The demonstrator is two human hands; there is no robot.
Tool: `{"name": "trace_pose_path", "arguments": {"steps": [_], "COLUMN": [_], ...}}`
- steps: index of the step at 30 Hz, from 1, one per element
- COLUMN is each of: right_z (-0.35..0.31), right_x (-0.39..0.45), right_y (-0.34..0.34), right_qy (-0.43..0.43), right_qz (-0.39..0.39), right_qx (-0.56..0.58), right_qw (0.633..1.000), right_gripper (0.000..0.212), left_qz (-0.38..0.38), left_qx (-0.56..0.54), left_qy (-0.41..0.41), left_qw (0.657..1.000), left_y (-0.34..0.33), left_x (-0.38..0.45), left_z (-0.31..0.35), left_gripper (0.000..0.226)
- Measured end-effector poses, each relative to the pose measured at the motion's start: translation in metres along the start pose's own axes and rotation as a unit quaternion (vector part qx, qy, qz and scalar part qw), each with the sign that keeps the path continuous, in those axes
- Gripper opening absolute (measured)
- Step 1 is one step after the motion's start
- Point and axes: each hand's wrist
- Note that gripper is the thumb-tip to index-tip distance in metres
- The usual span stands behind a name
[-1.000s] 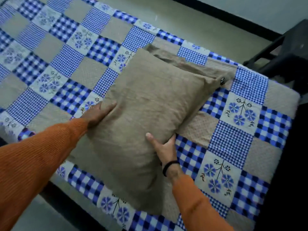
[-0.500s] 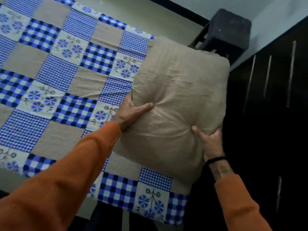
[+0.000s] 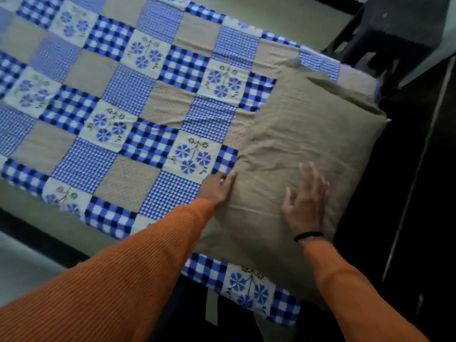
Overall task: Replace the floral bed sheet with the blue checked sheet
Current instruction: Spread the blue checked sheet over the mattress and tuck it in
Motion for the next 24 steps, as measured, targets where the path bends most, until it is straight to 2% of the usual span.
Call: {"name": "trace_pose_path", "arguments": {"steps": [1, 3, 5, 6, 8, 10, 12, 15, 17, 20, 24], "right_z": [-0.017, -0.056, -0.095, -0.117, -0.150, -0.179, -0.203, -0.232, -0.240, -0.246, -0.258], "right_x": [0.009, 0.020, 0.023, 0.018, 0.000, -0.027, -0.051, -0.082, -0.092, -0.089, -0.102], "right_y": [-0.008, -0.028, -0.044, -0.055, -0.074, -0.101, -0.123, -0.149, -0.156, -0.158, -0.147], "right_qy": [0.073, 0.166, 0.236, 0.276, 0.322, 0.339, 0.314, 0.292, 0.307, 0.329, 0.364], "right_qz": [-0.021, -0.100, -0.188, -0.246, -0.393, -0.489, -0.514, -0.501, -0.504, -0.526, -0.586], "right_qx": [0.031, 0.108, 0.098, 0.069, -0.004, -0.067, -0.104, -0.169, -0.192, -0.175, -0.158], "right_qw": [0.997, 0.975, 0.948, 0.927, 0.861, 0.801, 0.791, 0.797, 0.784, 0.764, 0.707], "right_gripper": [0.058, 0.040, 0.024, 0.022, 0.026, 0.031, 0.042, 0.064, 0.056, 0.028, 0.023], "left_qz": [0.030, 0.092, 0.133, 0.136, 0.124, 0.118, 0.128, 0.091, 0.039, -0.027, -0.118], "left_qx": [0.009, 0.037, 0.098, 0.134, 0.196, 0.221, 0.223, 0.291, 0.346, 0.378, 0.406], "left_qy": [0.015, 0.061, 0.066, 0.043, -0.062, -0.134, -0.131, -0.113, -0.124, -0.156, -0.205], "left_qw": [0.999, 0.993, 0.984, 0.981, 0.971, 0.959, 0.957, 0.946, 0.929, 0.912, 0.883], "left_y": [0.004, 0.013, 0.019, 0.021, 0.029, 0.045, 0.064, 0.086, 0.093, 0.108, 0.127], "left_x": [0.000, -0.007, -0.026, -0.036, -0.057, -0.069, -0.072, -0.069, -0.064, -0.052, -0.049], "left_z": [-0.017, -0.063, -0.109, -0.137, -0.177, -0.215, -0.240, -0.261, -0.253, -0.246, -0.254], "left_gripper": [0.055, 0.034, 0.023, 0.022, 0.022, 0.024, 0.029, 0.023, 0.021, 0.020, 0.022]}}
Point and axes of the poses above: each hand's wrist, its own x-axis towards the middle knuckle, its own y-axis out of the back of the hand, z = x × y, and after that the axes turned 3 degrees about z, right-handed
